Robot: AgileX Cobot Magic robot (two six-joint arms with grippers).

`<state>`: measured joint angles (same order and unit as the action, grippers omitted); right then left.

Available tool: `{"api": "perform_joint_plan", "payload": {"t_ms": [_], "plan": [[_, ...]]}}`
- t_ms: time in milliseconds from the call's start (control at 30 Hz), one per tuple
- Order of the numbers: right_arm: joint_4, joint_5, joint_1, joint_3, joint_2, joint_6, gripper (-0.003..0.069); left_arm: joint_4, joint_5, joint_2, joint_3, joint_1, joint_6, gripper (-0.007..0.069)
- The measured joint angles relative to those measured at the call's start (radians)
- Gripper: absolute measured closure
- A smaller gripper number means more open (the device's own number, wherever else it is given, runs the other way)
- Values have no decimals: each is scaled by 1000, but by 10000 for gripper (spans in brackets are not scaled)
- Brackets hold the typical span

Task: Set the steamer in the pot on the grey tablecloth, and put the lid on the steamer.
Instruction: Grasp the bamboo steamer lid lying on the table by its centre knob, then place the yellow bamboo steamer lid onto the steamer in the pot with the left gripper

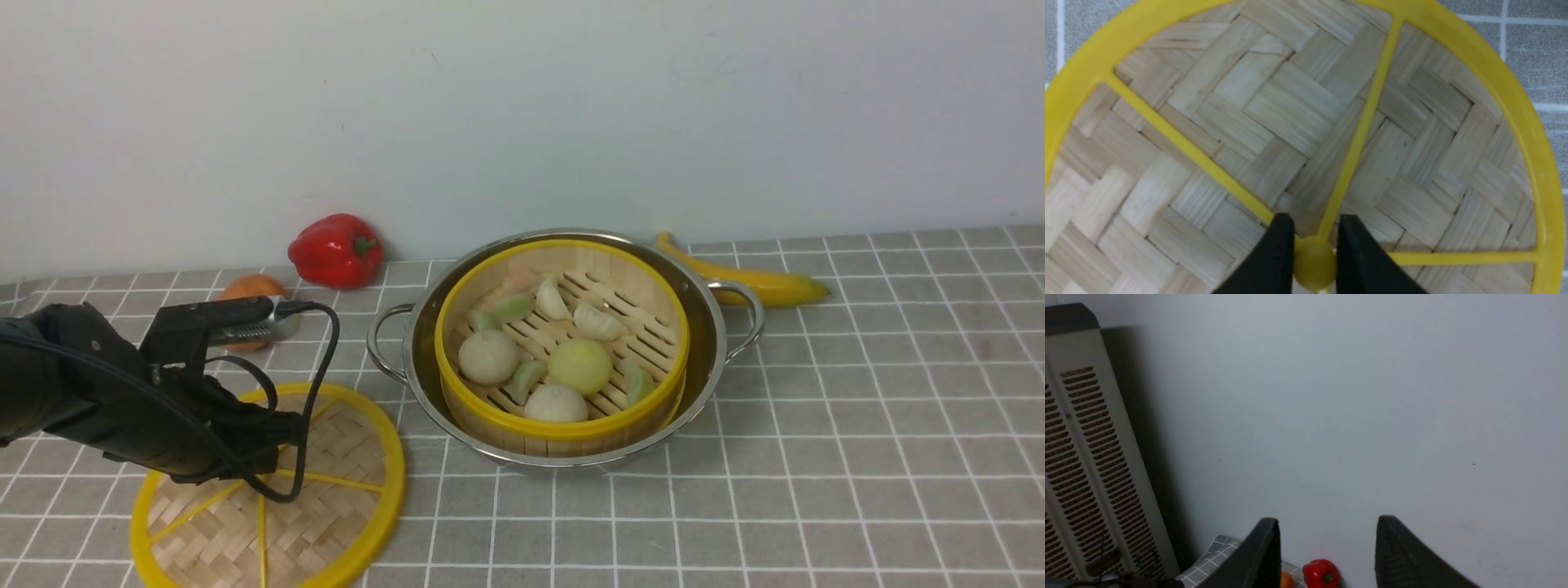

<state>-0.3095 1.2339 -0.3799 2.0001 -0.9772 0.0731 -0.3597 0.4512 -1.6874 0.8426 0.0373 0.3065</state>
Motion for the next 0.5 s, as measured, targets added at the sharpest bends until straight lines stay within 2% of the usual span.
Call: {"api": "perform_joint_plan", "payload": {"t_ms": [167, 433, 500], "plan": [[1, 0, 0, 0, 0, 0, 328, 12, 35, 0, 19, 3, 0, 504], [3, 0, 0, 0, 0, 0, 328, 204, 337, 54, 236, 63, -88, 504], [3, 0, 0, 0, 0, 0, 328, 282, 471, 69, 382, 76, -147, 504]]}}
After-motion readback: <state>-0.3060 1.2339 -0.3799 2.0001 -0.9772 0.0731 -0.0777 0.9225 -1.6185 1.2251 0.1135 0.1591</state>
